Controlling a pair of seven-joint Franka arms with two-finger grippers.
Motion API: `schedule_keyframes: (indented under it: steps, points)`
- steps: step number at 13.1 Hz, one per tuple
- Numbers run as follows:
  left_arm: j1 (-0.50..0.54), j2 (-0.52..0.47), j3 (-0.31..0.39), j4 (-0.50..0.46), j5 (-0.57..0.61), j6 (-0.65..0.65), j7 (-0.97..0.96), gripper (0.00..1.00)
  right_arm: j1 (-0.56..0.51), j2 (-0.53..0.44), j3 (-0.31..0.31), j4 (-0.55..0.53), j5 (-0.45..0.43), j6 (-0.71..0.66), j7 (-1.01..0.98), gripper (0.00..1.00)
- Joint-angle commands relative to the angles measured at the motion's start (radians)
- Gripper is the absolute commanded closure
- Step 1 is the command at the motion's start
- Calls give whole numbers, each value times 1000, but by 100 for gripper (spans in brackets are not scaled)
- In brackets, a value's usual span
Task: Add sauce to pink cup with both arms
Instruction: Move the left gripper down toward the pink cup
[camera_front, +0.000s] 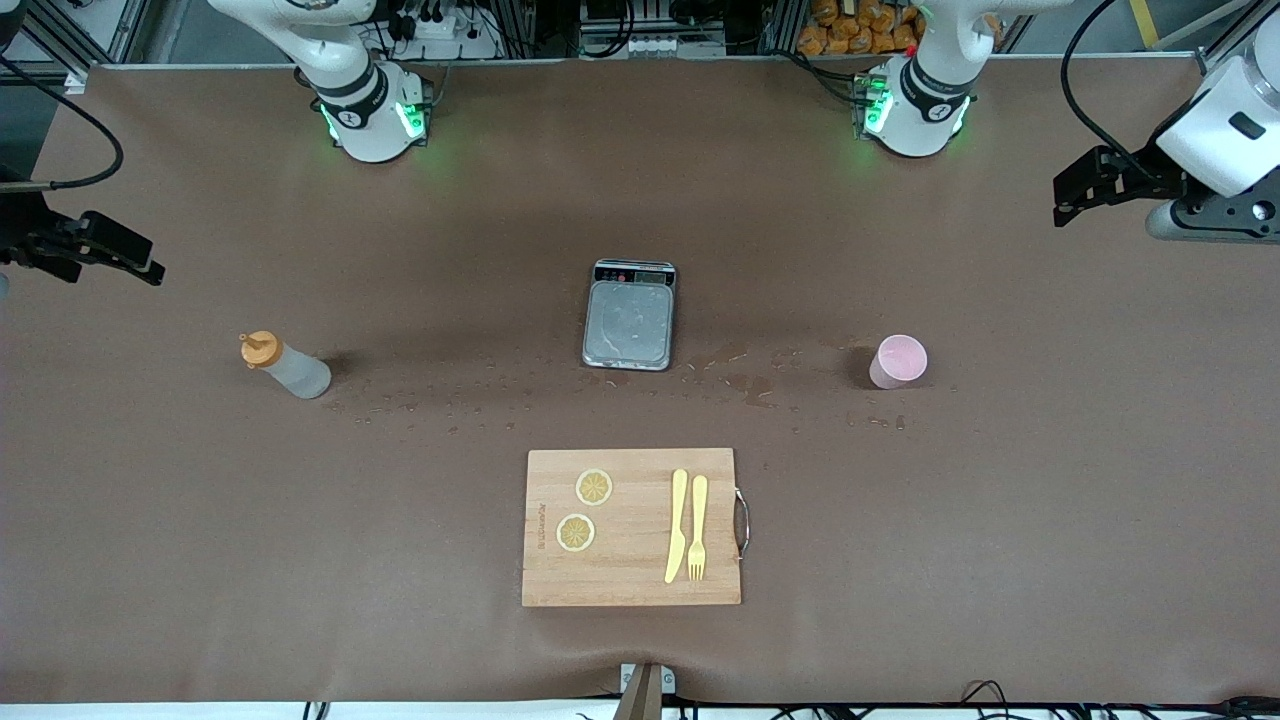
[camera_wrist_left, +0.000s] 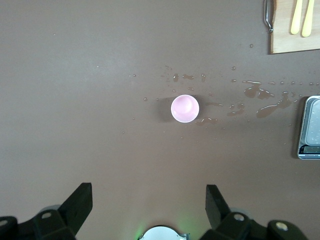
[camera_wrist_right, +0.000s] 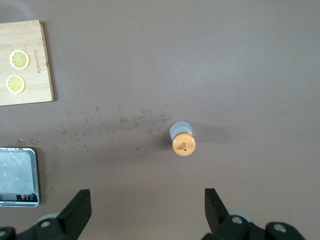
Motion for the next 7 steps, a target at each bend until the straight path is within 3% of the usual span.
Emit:
schedule_keyframes:
  steps: [1, 7]
  points:
    - [12, -1, -13, 10, -5, -17, 5, 0, -4, -8, 0, -5, -11, -5, -11, 0]
    - [4, 23, -15, 9, -3, -22, -10, 0, -7, -8, -3, -5, -11, -8, -11, 0]
